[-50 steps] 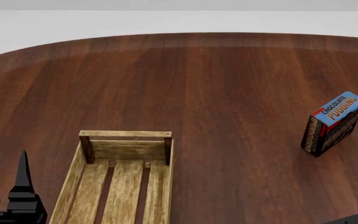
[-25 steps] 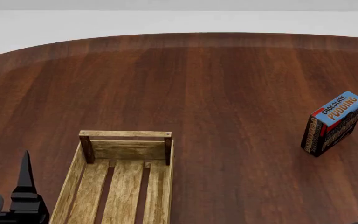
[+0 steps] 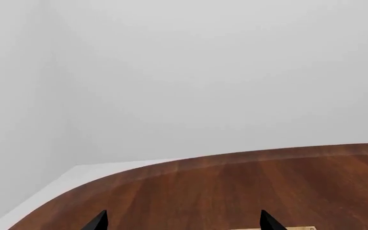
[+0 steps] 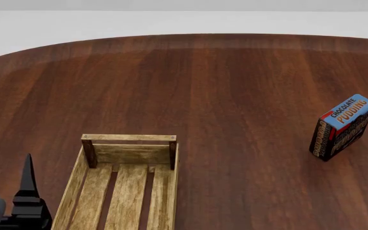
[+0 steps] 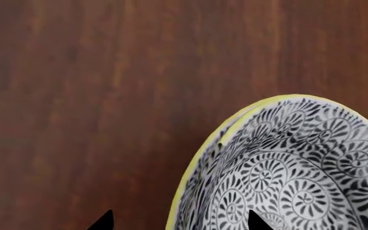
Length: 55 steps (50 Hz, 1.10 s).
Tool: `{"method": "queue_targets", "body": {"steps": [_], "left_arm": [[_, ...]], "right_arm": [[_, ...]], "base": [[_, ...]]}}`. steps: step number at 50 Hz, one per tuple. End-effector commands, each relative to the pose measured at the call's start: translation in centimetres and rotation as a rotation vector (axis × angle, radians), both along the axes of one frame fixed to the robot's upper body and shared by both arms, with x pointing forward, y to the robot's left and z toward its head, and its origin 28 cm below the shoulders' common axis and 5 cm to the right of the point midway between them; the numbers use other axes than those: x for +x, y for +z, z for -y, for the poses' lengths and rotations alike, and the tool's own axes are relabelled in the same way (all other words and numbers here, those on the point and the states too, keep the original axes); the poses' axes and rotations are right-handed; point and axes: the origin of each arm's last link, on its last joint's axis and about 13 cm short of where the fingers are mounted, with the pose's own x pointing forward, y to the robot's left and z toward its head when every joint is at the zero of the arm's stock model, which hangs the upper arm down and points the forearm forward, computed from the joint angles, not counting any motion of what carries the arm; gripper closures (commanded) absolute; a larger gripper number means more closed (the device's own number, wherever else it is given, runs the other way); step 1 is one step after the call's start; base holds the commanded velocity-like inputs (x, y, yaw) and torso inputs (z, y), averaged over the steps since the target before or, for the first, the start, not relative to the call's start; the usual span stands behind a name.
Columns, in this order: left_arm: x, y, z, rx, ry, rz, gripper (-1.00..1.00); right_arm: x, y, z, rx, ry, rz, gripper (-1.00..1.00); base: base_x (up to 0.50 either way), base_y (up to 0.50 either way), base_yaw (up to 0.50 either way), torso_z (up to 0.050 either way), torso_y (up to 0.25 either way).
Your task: Stack the left bowl on the right bowl and place them in the tray.
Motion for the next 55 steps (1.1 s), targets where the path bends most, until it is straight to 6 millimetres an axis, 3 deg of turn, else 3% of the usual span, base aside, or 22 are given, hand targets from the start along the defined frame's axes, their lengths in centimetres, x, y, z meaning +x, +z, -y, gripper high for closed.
{"method": "queue_targets", "body": {"steps": [1, 4, 5, 17, 30, 52, 53, 55], "left_arm": [[0.0, -0.2, 0.1, 0.001, -0.001, -0.003, -1.0], [0.0, -0.2, 0.1, 0.002, -0.002, -0.004, -1.0], [0.0, -0.2, 0.1, 0.001, -0.002, -0.004, -1.0], [-0.1, -0.2, 0.1, -0.001, -0.003, -0.003, -1.0], [-0.2, -0.2, 0.0, -0.008, -0.001, 0.001, -1.0], [-0.3, 0.0, -0.1, -0.016, -0.001, 0.007, -1.0], [-0.2, 0.1, -0.1, -0.017, -0.004, 0.011, -1.0], [-0.2, 0.1, -0.1, -0.02, -0.004, 0.012, -1.0]], "right_arm": [[-0.4, -1.4, 0.4, 0.006, -0.025, -0.04, -1.0], [-0.4, -1.5, 0.4, 0.01, -0.023, -0.045, -1.0], [-0.4, -1.5, 0.4, 0.006, -0.021, -0.048, 1.0], [-0.4, -0.6, -0.2, -0.015, 0.008, -0.035, 1.0], [-0.3, 2.5, -1.6, -0.063, 0.098, 0.039, 1.0], [-0.5, 8.6, -4.1, -0.171, 0.25, 0.178, 1.0], [-0.4, 10.2, -4.8, -0.19, 0.294, 0.211, 1.0], [-0.4, 10.8, -5.1, -0.198, 0.317, 0.221, 1.0]], "base": [[0.0, 0.0, 0.0, 0.0, 0.0], [0.0, 0.0, 0.0, 0.0, 0.0], [0.0, 0.0, 0.0, 0.0, 0.0], [0.0, 0.0, 0.0, 0.0, 0.0], [0.0, 0.0, 0.0, 0.0, 0.0], [0.0, 0.0, 0.0, 0.0, 0.0], [0.0, 0.0, 0.0, 0.0, 0.0], [0.0, 0.0, 0.0, 0.0, 0.0]]}}
